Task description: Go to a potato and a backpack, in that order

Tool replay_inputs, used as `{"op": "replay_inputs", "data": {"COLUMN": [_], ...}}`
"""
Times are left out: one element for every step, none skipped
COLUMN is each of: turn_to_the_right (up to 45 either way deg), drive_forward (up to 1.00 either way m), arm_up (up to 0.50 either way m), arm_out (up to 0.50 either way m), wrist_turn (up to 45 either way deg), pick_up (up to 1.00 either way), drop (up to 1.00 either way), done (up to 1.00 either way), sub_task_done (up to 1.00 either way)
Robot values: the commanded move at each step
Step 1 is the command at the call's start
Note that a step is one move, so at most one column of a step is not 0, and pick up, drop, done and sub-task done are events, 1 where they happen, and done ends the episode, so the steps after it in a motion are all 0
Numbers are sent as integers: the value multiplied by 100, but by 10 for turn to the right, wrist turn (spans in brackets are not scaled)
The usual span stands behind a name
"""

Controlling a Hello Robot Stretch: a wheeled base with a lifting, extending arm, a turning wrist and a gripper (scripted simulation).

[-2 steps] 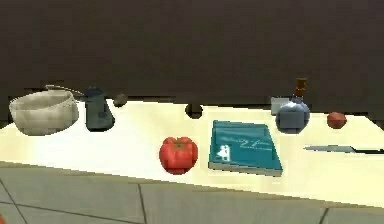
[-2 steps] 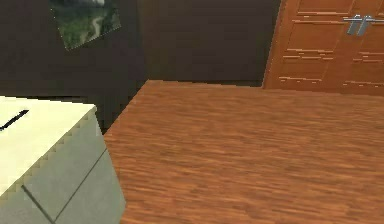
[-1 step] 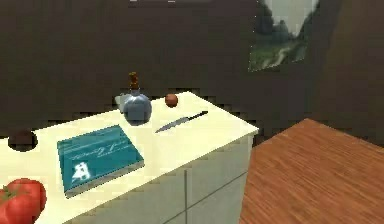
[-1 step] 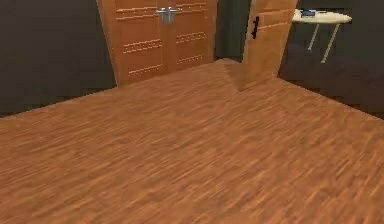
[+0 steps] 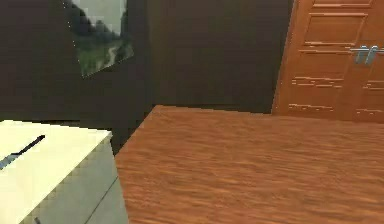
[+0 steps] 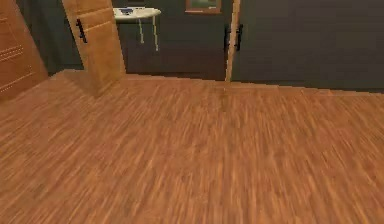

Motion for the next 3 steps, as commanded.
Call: {"op": "replay_inputs", "data": {"turn_to_the_right": [450,360,0], "drive_forward": [0,0,100], "arm_up": [0,0,0], "arm_out": [0,0,0], "wrist_turn": [0,0,0], "pick_up": [0,0,0], "drop": [0,0,0], "done": [0,0,0], "sub_task_done": [0,0,0]}}
